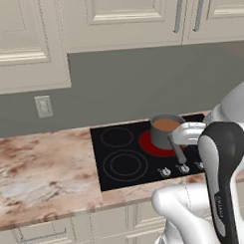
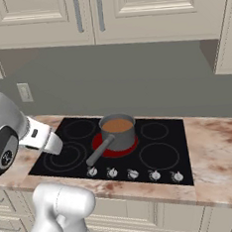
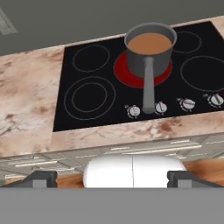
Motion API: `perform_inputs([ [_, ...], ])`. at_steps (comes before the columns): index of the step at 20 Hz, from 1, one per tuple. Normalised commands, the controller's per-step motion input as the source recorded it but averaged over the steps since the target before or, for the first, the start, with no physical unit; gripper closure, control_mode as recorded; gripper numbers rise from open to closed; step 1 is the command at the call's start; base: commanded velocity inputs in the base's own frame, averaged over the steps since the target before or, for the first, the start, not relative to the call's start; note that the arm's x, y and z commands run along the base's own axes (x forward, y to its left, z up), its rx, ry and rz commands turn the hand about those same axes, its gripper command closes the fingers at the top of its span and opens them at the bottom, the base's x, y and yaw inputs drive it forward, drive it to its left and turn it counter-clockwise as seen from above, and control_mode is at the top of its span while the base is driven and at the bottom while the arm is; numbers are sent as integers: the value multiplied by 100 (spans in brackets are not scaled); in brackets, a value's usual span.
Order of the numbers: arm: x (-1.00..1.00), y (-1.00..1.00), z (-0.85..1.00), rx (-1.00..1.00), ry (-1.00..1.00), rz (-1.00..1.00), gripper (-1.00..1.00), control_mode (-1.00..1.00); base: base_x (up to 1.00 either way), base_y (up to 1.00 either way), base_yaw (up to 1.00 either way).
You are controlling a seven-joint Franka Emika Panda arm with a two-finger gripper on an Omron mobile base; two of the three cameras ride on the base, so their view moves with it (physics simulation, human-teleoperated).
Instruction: Pick up the sugar cube(s) and place them in the saucepan with hot chocolate.
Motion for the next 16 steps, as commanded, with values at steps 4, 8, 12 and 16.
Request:
perform_inputs([
  [4,-7,13,0,0,0,0,-100,-100,0,0,0],
  [8,0,0,0,0,0,0,-100,-100,0,0,0],
  [12,0,0,0,0,0,0,-100,-100,0,0,0],
  [16,0,0,0,0,0,0,-100,-100,0,0,0],
])
